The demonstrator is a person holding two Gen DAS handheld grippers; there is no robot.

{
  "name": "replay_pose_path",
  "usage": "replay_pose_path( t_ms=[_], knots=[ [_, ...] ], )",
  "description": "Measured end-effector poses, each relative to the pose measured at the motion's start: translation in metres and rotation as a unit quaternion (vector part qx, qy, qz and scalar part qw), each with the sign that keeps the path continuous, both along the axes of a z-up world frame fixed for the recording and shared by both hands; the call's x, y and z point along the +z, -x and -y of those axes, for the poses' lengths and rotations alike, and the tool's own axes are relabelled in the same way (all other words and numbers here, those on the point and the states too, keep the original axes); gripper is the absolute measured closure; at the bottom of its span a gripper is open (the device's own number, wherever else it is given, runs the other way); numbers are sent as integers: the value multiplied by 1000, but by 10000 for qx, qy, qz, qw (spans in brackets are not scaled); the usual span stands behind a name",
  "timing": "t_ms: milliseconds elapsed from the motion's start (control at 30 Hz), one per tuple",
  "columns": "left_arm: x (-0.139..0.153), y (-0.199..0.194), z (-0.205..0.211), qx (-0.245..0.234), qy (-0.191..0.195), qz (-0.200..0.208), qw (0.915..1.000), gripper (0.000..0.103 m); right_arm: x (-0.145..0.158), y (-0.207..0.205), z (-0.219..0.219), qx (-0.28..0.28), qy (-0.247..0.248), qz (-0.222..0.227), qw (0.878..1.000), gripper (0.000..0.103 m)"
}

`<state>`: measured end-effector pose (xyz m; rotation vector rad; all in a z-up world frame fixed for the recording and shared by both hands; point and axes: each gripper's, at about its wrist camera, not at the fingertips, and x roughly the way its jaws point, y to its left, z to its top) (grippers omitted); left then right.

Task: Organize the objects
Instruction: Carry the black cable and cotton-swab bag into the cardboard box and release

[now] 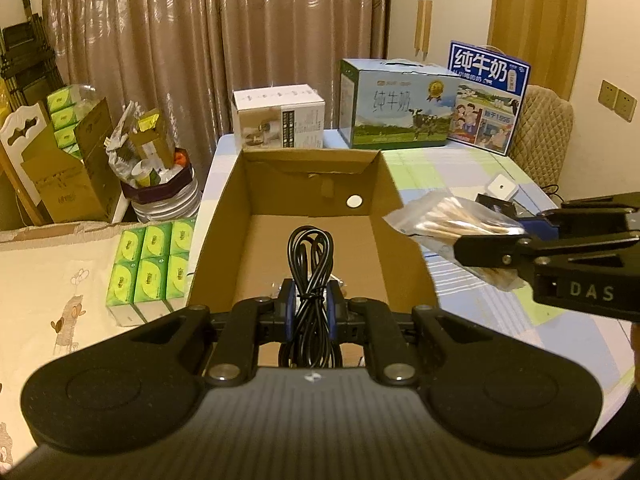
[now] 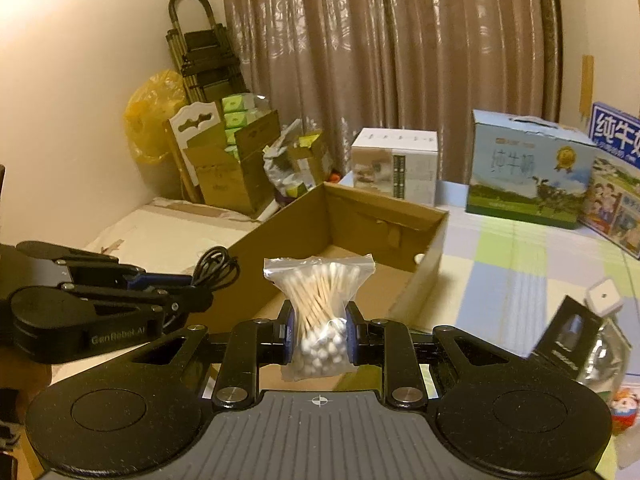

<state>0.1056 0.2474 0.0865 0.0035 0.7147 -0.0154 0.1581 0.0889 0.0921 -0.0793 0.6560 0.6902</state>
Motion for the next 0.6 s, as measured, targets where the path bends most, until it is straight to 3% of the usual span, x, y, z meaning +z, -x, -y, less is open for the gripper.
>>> replay_pose_path(
  t_ms=[233,300,333,600],
  knots=[
    [-8,-15,-19,102,75,-4,9999,91,-17,-13,-13,-35,26,-157,9999,82],
    [-10,-21,-22,141,88,84,9998,83,-22,-16,-14,-59,24,-221,9997,82],
    [-11,-24,-24,210,60,104,9997,73,-23,-17,-15,-69,18,-252,9997,82],
    [-12,-22,-33,321,151,81,9993,72,-34,-18,-16,-62,33,-339,9994,82]
  ],
)
